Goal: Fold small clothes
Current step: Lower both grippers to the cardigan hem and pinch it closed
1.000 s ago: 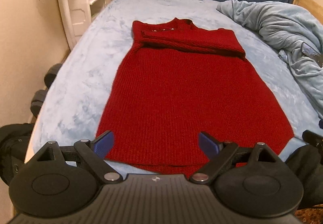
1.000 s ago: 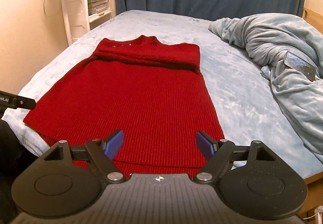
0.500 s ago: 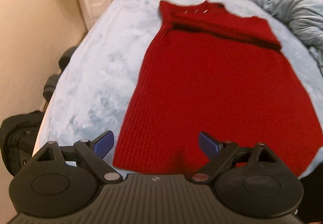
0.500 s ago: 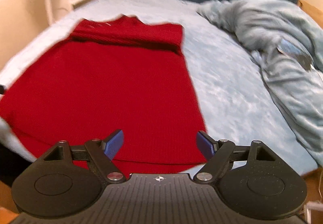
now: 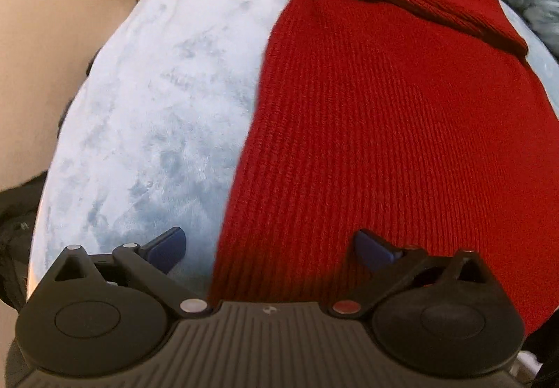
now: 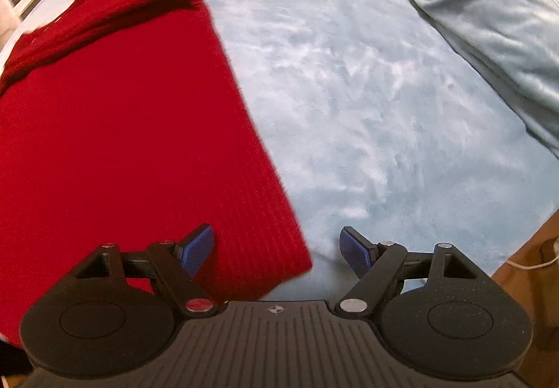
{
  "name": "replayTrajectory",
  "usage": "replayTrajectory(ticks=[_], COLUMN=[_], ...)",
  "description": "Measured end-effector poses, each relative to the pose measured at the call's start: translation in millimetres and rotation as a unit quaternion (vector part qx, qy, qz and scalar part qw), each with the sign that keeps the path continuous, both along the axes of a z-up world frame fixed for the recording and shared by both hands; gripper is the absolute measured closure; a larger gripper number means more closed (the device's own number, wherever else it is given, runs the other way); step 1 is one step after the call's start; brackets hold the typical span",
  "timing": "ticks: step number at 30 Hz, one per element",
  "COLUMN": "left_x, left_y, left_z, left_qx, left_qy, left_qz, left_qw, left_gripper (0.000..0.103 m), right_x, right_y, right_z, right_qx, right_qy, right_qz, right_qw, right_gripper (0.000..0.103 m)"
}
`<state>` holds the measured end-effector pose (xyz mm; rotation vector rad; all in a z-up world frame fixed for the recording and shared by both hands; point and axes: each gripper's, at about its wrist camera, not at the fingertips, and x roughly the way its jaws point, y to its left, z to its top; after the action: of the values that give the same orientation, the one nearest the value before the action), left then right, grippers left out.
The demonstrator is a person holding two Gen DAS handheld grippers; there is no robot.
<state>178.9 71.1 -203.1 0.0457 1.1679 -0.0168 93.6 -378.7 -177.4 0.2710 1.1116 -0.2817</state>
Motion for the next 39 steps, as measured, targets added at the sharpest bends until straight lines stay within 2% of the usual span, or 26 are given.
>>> replayTrajectory(ticks=[4, 6, 9, 13, 17, 22, 23, 24, 25, 26, 27, 28, 29, 31, 35, 38, 39], left_x=[8, 9, 9, 6, -1, 6, 7, 7, 6, 6, 6, 6, 6, 5, -9, -25, -32], left_y=[1, -1, 2, 1, -8, -16, -16, -16, -16, -14, -9, -5, -2, 0, 8, 9, 11], left_z=[-1, -3, -4, -1, -3, -4, -2, 2, 7, 12, 17, 20, 23, 32, 65, 86, 91], left_qx=[-0.01, -0.008, -0.018, -0.027, -0.017, -0.007, -0.012, -0.021, -0.022, -0.027, -0.043, -0.057, -0.074, -0.084, -0.13, -0.136, -0.135], left_qy=[0.002, -0.001, 0.0, 0.004, 0.002, 0.028, 0.032, 0.032, 0.03, 0.031, 0.032, 0.035, 0.038, 0.035, 0.0, -0.027, -0.03], left_qz=[-0.005, -0.02, -0.024, -0.027, -0.047, -0.043, -0.042, -0.043, -0.043, -0.034, -0.018, -0.01, -0.005, 0.009, 0.019, 0.003, 0.001], left_qw=[0.9999, 0.9998, 0.9995, 0.9992, 0.9987, 0.9987, 0.9985, 0.9983, 0.9984, 0.9986, 0.9984, 0.9977, 0.9965, 0.9958, 0.9914, 0.9904, 0.9903], left_gripper=[0.0, 0.0, 0.0, 0.0, 0.0, 0.001, 0.011, 0.017, 0.033, 0.048, 0.059, 0.079, 0.081, 0.083, 0.086, 0.095, 0.095], right_x=[14, 20, 24, 21, 20, 19, 18, 15, 13, 11, 11, 12, 14, 18, 5, -16, -24], right_y=[-6, -12, -14, -10, -2, 4, 5, 6, 5, 3, 3, 5, 8, 12, 11, 3, 2], right_z=[-14, -22, -24, -22, -21, -23, -21, -17, -14, -11, -6, 0, 7, 20, 55, 71, 75], right_qx=[0.025, 0.05, 0.066, 0.074, 0.087, 0.068, 0.066, 0.068, 0.093, 0.128, 0.143, 0.141, 0.133, 0.121, 0.113, 0.13, 0.135], right_qy=[0.02, 0.028, 0.031, 0.025, 0.028, 0.033, 0.03, 0.023, 0.022, 0.024, 0.023, 0.02, 0.019, 0.017, -0.024, -0.059, -0.07], right_qz=[0.01, 0.007, 0.014, 0.04, 0.075, 0.089, 0.091, 0.096, 0.099, 0.091, 0.082, 0.086, 0.091, 0.093, 0.08, 0.07, 0.068], right_qw=[0.999, 0.998, 0.997, 0.996, 0.993, 0.993, 0.993, 0.993, 0.99, 0.987, 0.986, 0.986, 0.987, 0.988, 0.99, 0.987, 0.986], right_gripper=[0.022, 0.014, 0.009, 0.01, 0.01, 0.013, 0.026, 0.057, 0.074, 0.084, 0.084, 0.084, 0.085, 0.086, 0.086, 0.087, 0.087])
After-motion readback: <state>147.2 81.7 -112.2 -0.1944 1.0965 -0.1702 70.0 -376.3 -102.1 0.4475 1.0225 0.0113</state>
